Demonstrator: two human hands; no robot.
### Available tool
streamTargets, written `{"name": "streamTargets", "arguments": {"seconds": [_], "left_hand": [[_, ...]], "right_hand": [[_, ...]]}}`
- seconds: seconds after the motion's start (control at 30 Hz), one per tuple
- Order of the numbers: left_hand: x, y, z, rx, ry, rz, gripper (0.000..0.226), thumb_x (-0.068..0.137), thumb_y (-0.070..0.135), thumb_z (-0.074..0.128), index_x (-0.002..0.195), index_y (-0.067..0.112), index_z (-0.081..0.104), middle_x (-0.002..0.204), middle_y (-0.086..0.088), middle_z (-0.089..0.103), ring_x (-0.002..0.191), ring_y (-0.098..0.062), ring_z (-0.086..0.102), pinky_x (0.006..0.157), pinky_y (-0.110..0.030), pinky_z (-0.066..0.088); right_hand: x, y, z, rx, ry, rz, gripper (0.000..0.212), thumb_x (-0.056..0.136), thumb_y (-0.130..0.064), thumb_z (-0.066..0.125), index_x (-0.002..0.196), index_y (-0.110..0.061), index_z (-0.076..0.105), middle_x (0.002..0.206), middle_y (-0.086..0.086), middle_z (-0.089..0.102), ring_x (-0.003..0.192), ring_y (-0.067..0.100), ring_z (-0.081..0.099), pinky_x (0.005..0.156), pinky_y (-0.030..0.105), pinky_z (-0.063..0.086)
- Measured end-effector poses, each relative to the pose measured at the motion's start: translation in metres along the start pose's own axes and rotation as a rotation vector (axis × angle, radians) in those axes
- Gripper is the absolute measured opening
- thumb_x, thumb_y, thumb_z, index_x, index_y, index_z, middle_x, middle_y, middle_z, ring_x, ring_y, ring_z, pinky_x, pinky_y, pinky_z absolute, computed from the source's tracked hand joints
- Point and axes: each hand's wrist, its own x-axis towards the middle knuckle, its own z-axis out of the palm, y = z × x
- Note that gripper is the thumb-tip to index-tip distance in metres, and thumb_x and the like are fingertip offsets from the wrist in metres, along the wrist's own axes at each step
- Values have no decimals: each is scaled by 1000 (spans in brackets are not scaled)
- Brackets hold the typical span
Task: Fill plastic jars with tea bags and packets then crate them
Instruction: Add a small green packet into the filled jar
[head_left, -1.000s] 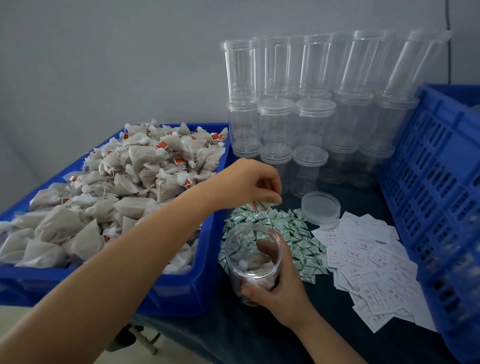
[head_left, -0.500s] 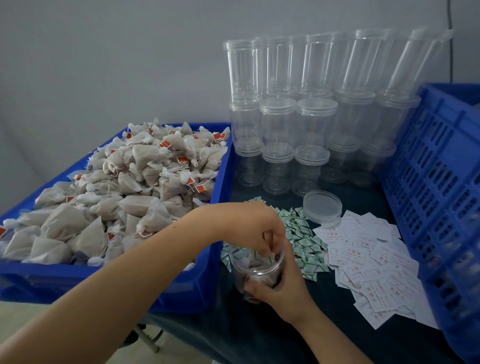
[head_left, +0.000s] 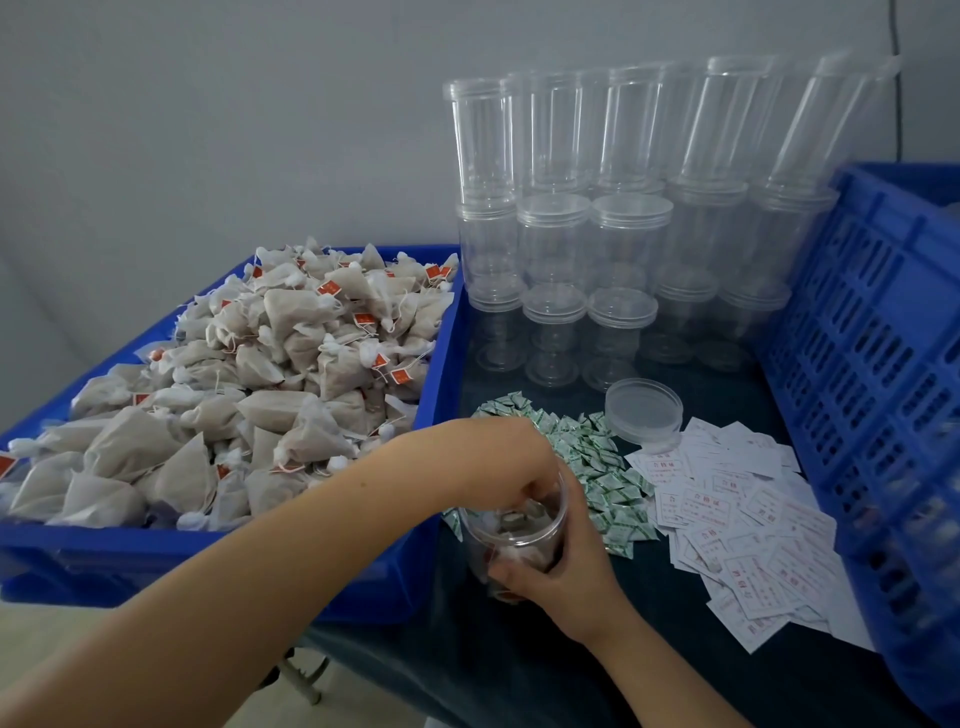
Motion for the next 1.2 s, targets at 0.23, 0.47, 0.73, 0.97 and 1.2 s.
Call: {"name": "streamTargets", "arguments": {"seconds": [0.23,0.47,0.73,0.97,1.2], "left_hand": [[-13,-12,-26,-343,269,5,10,89,19,64,97,19,69,81,16,64,73,6,59,74,-11,48],[35,-7,-29,-455,337,-69,13,89,24,64,98,15,67,90,5,67,84,-9,62,78,-23,50],[135,53,28,-251,183,24,42,95,30,55,132,10,50,128,-13,53,117,-30,51,94,-38,44],[162,61,73,-86,201,101,25,93,27,49,115,18,58,116,-5,57,114,-26,51,88,-41,48],[165,58,78,-77,400,126,23,94,29,51,105,19,69,108,0,65,105,-23,58,85,-36,47]], "right_hand": [[-10,-6,-9,10,75,53,98,55,-31,88,141,-28,42,124,-7,62,111,8,65,79,18,55],[-55,-21,-60,-35,131,35,93,51,-29,90,132,-7,49,122,-12,66,111,10,66,84,18,55],[-85,-39,-90,-95,318,-141,84,50,-20,83,125,-50,61,123,-17,67,110,2,65,84,11,52],[-88,-28,-99,-124,380,-71,83,49,-36,84,123,-60,56,125,-16,65,111,3,64,85,13,51],[-90,-20,-102,-136,382,-47,86,49,-33,84,126,-56,55,126,-12,65,113,7,64,86,16,52]]}}
